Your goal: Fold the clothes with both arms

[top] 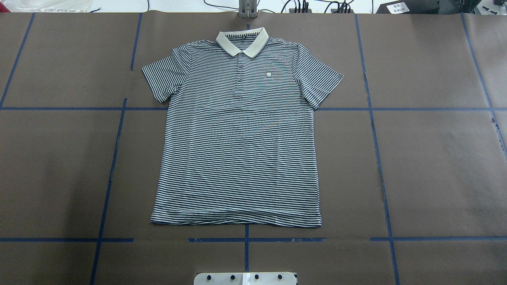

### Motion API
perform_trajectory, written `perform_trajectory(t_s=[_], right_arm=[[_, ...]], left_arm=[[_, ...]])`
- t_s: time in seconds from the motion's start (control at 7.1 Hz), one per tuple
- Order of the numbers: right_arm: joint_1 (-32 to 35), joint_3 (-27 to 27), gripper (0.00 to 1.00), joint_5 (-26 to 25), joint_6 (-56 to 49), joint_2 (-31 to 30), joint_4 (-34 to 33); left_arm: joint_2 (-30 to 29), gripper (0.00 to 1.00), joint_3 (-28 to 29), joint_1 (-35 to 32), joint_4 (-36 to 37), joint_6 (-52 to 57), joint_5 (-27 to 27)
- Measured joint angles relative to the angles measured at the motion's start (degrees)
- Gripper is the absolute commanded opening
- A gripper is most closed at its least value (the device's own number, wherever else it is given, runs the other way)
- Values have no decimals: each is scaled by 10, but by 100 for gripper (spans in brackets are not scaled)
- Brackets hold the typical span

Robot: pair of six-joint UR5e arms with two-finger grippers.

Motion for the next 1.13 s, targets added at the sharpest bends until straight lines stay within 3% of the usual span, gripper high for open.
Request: perform_trajectory(t_s=[0.28, 0.7, 1.13], right_arm=[[-8, -15, 100, 1, 28, 43, 19], [-104, -70, 100, -16, 263, 159, 97], [-262, -189, 84, -173, 517, 262, 258]], left_arm=[[-16, 100, 28, 0, -64, -4, -1], [-20, 100, 26, 0, -84, -35, -1], [-19, 100, 25, 0, -85, -38, -2]])
